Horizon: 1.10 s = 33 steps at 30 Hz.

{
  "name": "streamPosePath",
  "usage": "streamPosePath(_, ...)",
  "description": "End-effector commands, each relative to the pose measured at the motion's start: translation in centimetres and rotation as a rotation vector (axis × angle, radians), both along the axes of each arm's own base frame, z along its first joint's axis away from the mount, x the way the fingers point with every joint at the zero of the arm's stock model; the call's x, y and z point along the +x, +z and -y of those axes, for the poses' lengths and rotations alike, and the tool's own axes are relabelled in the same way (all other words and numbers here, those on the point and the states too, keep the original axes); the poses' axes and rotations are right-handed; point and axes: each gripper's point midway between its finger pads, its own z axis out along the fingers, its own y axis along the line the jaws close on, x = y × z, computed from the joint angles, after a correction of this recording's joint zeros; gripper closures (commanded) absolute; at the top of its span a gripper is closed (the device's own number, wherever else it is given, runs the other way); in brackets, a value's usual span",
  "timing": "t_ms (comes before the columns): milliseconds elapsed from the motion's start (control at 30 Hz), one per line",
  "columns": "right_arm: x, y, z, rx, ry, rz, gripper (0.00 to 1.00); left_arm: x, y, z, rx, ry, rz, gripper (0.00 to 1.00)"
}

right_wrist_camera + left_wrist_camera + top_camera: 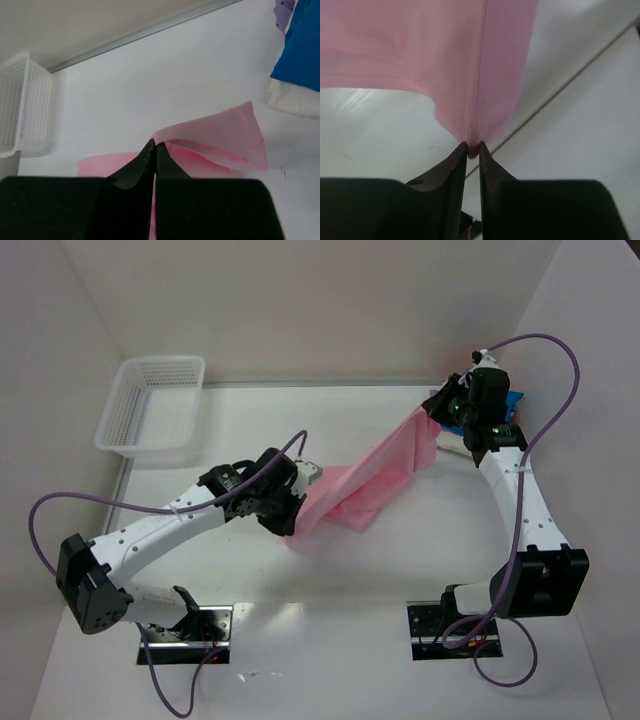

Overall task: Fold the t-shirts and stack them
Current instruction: Flatten out the tshirt

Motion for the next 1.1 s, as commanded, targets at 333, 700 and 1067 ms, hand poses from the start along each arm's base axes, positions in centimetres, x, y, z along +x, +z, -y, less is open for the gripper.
streamPosePath(333,-1.1,-0.8,0.5,-0.027,-0.029,0.020,1.00,-4.0,-3.0,5.4,-0.103,-0.192,-0.156,0.58)
streamPosePath(700,-2.4,-3.6,1.1,-0.042,-0.058,-0.027,1.00,-1.3,-4.3,12.1,-0.158,-0.111,-0.022,0.31)
streamPosePath(1067,-2.6,-3.5,1.2,-0.043,-0.059,-0.018,1.00,0.2,-9.2,15.1,0.000,-0.044,0.118,0.34)
